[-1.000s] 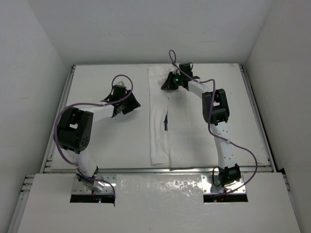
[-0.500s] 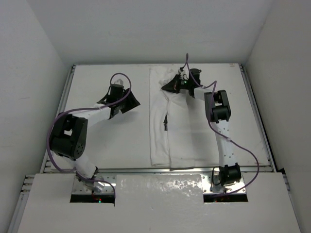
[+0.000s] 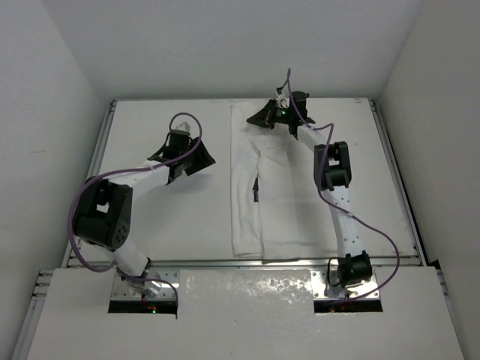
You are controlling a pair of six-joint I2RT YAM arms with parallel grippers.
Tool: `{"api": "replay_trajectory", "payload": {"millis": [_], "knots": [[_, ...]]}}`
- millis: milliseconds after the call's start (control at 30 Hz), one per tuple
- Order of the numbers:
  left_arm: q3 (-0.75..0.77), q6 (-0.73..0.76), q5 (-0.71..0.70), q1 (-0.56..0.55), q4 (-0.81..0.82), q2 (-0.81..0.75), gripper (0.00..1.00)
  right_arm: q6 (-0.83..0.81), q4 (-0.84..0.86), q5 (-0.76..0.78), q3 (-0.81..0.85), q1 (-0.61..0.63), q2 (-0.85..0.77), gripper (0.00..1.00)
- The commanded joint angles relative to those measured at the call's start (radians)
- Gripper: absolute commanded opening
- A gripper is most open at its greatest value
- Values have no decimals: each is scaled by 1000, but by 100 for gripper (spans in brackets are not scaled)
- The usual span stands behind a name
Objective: Fold and stack the t-shirts
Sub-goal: Rotate the tshirt 90 degrees
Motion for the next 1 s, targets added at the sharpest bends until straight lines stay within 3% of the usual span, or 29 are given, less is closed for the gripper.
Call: {"api": "replay_trajectory", "payload": {"millis": [0,267,500,533,567,600,667,733,767,800,867,900,967], "knots": [[-1,23,-5,-7,23,-7,51,-89,-189,98,72,-1,104,0],[-17,9,22,-9,33,-3,51,-125,-194,66,22,5,98,0],[-34,16,27,-21,68,-61,54,47,64,6,85,-23,44,1],[-38,12,25,-31,60,-75,56,37,62,6,88,-24,-15,6],[-49,6,7,-44,54,-107,60,-20,46,6,83,-24,-55,24],[-58,3,-5,-61,43,-124,62,-61,24,15,73,-24,-98,32],[-78,-10,-103,-142,-38,-176,64,-182,-58,40,10,-23,-239,68],[-118,-37,-146,-223,-92,-240,65,-264,-155,40,-85,-23,-369,69],[-173,-55,-150,-245,-107,-265,65,-297,-207,42,-126,-17,-417,74],[-204,-91,-148,-301,-122,-289,65,-342,-259,87,-280,-14,-477,76],[-279,-129,-169,-373,-148,-358,64,-462,-344,201,-488,20,-705,79],[-297,-166,-176,-456,-153,-372,62,-508,-370,353,-670,32,-780,79],[-323,-197,-189,-524,-182,-391,62,-604,-456,493,-815,75,-991,81]]}}
